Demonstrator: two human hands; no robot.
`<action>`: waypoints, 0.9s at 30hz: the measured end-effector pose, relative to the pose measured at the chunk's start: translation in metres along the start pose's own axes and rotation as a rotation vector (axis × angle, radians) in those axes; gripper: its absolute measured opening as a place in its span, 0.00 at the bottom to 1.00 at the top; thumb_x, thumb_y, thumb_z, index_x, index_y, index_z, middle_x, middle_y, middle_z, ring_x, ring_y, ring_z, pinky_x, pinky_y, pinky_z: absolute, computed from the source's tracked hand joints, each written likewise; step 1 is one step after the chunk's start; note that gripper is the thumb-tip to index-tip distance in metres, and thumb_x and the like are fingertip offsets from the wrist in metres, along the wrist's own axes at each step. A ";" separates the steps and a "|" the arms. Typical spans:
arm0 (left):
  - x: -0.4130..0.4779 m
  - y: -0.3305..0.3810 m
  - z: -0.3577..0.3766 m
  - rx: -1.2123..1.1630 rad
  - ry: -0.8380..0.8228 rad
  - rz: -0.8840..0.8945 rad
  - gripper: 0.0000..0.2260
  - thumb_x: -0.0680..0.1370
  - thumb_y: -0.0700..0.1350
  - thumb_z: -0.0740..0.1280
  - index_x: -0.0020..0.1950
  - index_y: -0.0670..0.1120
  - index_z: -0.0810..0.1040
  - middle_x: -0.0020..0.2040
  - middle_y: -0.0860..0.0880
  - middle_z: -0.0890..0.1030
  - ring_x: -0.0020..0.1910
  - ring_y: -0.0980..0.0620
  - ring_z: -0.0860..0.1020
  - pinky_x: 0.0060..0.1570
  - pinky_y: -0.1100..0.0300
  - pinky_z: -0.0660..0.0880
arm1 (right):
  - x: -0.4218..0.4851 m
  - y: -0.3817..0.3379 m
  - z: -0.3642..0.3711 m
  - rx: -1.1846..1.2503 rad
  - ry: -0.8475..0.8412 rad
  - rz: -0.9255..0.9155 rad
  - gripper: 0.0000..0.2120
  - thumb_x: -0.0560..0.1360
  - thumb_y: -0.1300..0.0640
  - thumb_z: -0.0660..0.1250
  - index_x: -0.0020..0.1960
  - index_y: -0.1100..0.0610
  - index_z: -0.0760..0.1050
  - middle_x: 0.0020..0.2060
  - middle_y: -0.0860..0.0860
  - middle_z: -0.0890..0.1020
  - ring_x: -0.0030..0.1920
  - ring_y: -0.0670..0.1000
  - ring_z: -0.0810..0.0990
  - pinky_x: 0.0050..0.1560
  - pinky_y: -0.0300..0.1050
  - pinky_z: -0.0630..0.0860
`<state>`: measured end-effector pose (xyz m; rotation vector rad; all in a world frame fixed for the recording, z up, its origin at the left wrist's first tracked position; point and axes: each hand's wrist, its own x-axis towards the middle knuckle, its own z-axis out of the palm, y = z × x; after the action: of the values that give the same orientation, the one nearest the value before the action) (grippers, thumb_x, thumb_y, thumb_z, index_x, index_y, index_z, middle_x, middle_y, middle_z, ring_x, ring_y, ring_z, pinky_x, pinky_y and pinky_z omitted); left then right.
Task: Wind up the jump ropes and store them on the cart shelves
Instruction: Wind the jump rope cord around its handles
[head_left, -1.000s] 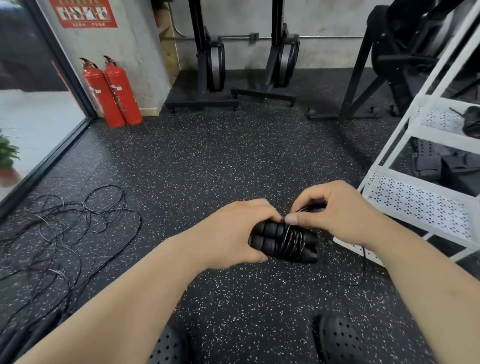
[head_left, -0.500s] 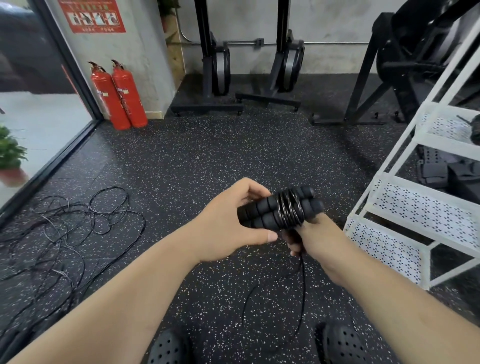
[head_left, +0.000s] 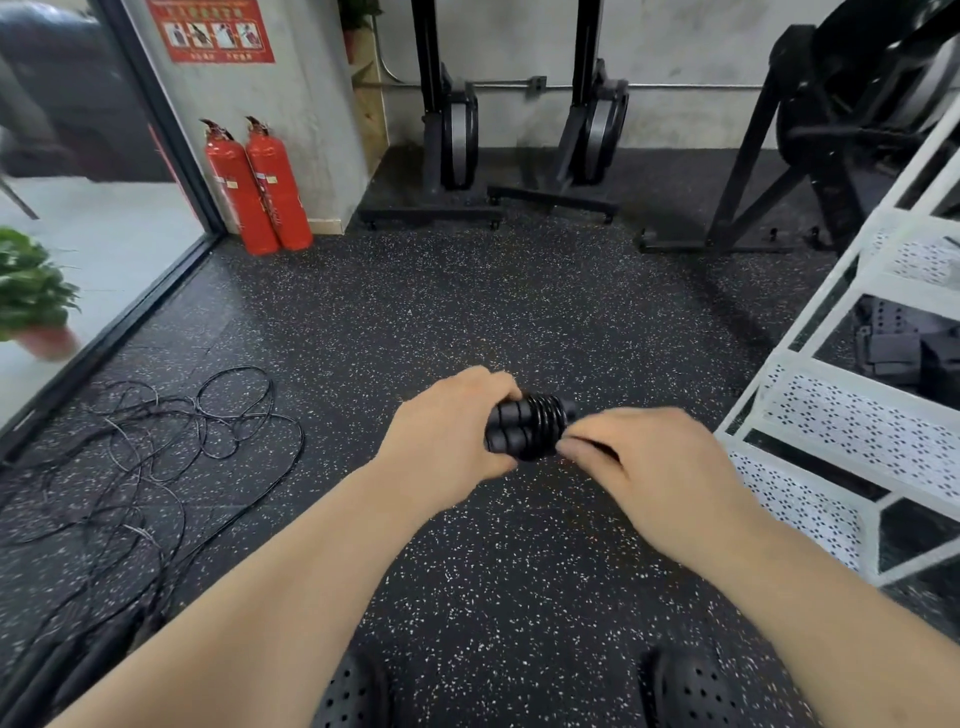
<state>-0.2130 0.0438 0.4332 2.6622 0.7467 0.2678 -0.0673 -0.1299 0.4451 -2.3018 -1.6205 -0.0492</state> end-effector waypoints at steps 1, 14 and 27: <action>-0.001 0.004 0.001 0.009 -0.041 0.038 0.23 0.72 0.54 0.80 0.61 0.63 0.74 0.55 0.59 0.75 0.53 0.54 0.77 0.53 0.48 0.79 | 0.004 0.006 -0.003 0.002 0.016 -0.017 0.17 0.80 0.34 0.58 0.55 0.39 0.83 0.43 0.37 0.82 0.43 0.43 0.80 0.45 0.50 0.81; -0.022 0.033 -0.005 -0.405 -0.244 0.182 0.26 0.72 0.46 0.83 0.61 0.63 0.74 0.53 0.64 0.80 0.54 0.64 0.78 0.48 0.72 0.70 | 0.011 0.055 -0.016 0.929 -0.214 0.170 0.07 0.74 0.50 0.77 0.45 0.54 0.88 0.37 0.48 0.86 0.38 0.43 0.81 0.42 0.35 0.76; -0.023 0.036 -0.017 -0.625 -0.245 0.146 0.27 0.74 0.45 0.81 0.66 0.63 0.72 0.62 0.59 0.81 0.63 0.56 0.80 0.64 0.51 0.77 | 0.006 0.052 -0.005 1.170 -0.197 0.347 0.11 0.84 0.57 0.68 0.45 0.59 0.82 0.40 0.54 0.84 0.42 0.52 0.80 0.49 0.47 0.78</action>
<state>-0.2207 0.0074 0.4615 2.1006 0.3183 0.1704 -0.0166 -0.1414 0.4383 -1.5852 -0.8518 0.9525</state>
